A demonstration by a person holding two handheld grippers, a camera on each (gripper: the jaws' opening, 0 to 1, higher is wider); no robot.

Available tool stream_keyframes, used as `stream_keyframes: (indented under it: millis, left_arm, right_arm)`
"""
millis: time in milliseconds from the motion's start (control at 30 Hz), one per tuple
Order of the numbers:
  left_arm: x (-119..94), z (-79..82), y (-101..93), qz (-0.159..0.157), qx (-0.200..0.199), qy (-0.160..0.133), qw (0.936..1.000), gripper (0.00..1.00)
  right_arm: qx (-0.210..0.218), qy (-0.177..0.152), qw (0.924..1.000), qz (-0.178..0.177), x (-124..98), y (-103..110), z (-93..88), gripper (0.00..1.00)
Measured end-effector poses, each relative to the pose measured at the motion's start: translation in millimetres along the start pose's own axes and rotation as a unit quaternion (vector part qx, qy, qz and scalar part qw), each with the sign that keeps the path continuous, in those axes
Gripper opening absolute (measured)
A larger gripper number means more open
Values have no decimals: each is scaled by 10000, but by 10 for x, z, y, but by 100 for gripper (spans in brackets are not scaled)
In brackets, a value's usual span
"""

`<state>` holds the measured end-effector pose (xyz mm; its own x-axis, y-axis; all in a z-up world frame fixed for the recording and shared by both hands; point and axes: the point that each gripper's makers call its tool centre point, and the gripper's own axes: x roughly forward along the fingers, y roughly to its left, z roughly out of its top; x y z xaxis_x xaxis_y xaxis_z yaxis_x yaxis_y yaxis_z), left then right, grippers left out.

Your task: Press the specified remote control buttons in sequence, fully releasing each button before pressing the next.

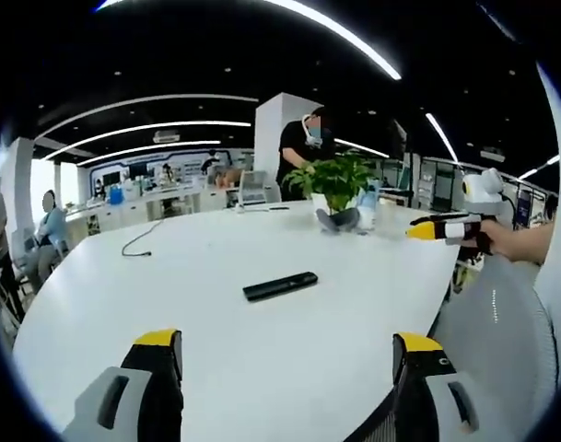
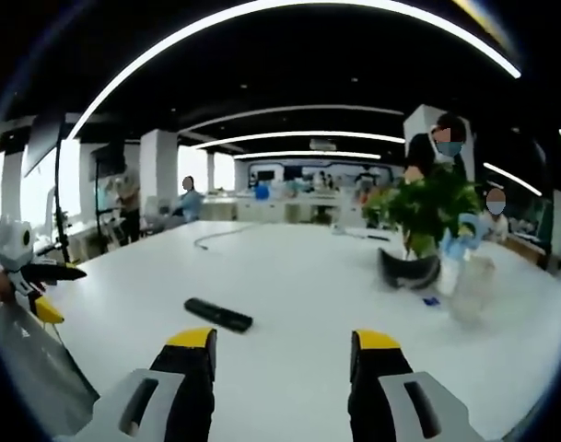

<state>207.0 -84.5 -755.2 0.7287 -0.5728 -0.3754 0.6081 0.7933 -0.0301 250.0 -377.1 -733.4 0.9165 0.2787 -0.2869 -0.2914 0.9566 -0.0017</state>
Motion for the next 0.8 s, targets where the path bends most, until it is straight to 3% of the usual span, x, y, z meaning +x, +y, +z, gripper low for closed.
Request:
stream_keyframes:
  millis: [167, 300, 400, 433, 500, 633, 800]
  left_arm:
    - [71, -120, -101, -408, -454, 690, 9957, 98]
    - [256, -10, -82, -494, -452, 524, 9964, 97]
    - [360, -28, -99, -655, -531, 635, 9944, 95]
    - [364, -81, -132, -826, -589, 887, 9909, 91]
    - [399, -42, -88, -826, -619, 857, 9910, 83]
    - [475, 17, -26, -938, -902, 864, 9877, 93]
    - [538, 5, 88, -933, -589, 1020, 9886, 94]
  right_arm:
    - [-643, 492, 9958, 416, 64, 235, -142, 55]
    - [-830, 564, 9938, 476, 68, 274, -173, 52]
    - [-717, 549, 9943, 560, 63, 281, -171, 52]
    - [-701, 552, 9945, 551, 62, 279, -172, 52]
    - [-687, 566, 9946, 543, 61, 278, -175, 52]
    - [-756, 721, 9925, 633, 86, 321, -232, 54]
    - [-905, 805, 9897, 766, 88, 381, -262, 53]
